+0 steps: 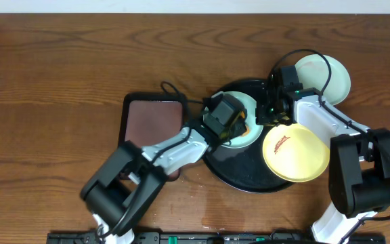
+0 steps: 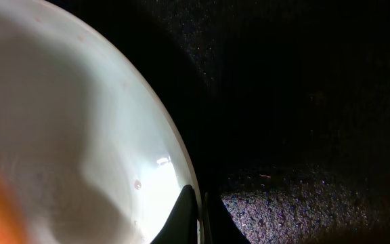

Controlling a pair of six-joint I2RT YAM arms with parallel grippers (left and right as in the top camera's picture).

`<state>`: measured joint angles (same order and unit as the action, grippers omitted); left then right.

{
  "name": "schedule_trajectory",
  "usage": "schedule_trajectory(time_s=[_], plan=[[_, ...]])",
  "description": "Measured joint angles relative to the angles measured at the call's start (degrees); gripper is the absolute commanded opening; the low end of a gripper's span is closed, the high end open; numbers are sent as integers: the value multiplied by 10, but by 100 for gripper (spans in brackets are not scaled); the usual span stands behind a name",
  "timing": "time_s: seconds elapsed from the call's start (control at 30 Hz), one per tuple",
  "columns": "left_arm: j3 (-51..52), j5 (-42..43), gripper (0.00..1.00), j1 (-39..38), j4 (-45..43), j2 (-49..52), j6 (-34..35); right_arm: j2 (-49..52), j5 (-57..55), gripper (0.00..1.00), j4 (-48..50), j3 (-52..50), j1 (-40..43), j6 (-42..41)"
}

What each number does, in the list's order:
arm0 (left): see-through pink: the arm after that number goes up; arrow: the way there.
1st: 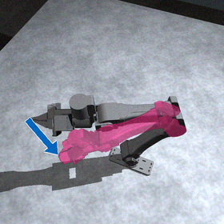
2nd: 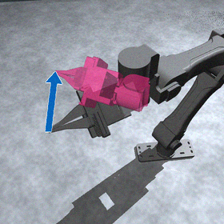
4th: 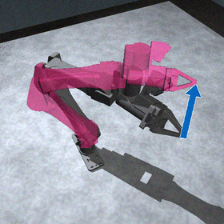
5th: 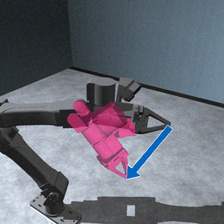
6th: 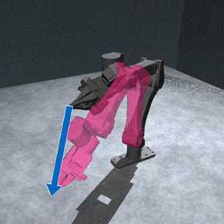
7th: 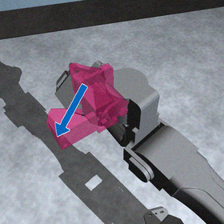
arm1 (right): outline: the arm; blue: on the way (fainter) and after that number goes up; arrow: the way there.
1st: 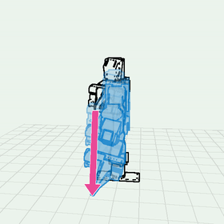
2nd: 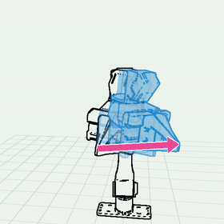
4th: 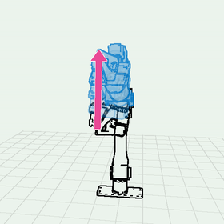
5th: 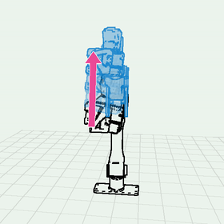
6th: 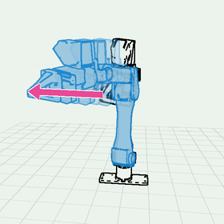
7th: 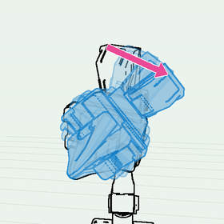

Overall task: Clean dirty plates on tray and stack at the side
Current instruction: 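Scrub the light-green plate with the left-held sponge while right holds rim, then return the sponge to the small tray with the left gripper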

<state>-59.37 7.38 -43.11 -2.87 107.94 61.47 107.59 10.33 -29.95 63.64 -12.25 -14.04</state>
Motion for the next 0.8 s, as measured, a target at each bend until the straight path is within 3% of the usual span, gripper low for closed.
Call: schedule_trajectory(time_s=[0.5, 0.63, 0.8], plan=[[-11, -45, 7, -2, 135, -1, 11, 0, -3, 1, -2, 0, 0, 0], [-10, -96, 7, -2, 176, -17, 5, 0, -3, 1, -2, 0, 0, 0], [-3, -221, 7, 2, 238, -90, -5, 0, -3, 1, -2, 0, 0, 0]])
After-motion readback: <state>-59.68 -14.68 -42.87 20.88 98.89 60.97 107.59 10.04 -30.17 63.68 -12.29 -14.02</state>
